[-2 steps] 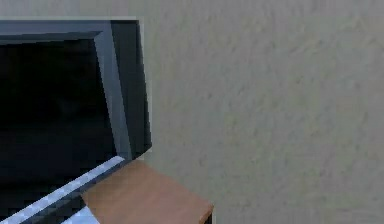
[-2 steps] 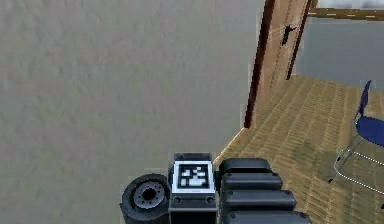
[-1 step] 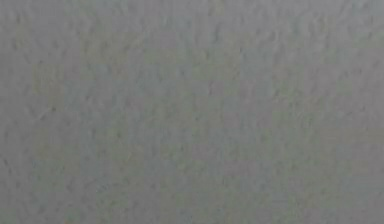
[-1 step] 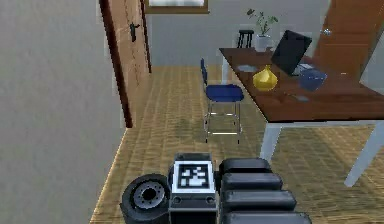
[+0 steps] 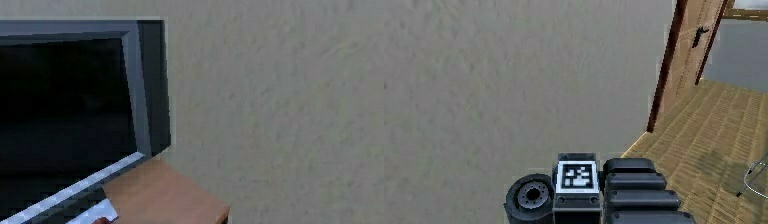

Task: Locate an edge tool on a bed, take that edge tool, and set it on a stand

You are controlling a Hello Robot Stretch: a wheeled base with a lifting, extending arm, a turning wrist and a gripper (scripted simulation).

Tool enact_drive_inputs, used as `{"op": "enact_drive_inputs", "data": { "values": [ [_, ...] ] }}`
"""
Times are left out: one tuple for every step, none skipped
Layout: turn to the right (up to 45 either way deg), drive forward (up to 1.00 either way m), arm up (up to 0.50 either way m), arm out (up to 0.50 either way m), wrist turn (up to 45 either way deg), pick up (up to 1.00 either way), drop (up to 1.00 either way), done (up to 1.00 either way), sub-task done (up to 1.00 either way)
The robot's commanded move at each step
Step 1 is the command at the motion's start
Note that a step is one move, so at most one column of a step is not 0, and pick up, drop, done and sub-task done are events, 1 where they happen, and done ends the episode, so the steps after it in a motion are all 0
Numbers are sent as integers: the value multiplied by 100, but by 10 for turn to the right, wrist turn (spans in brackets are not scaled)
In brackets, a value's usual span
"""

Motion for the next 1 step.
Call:
{"op": "enact_drive_inputs", "data": {
  "values": [
    [-450, 0, 0, 0, 0, 0, 0, 0, 0]
  ]
}}
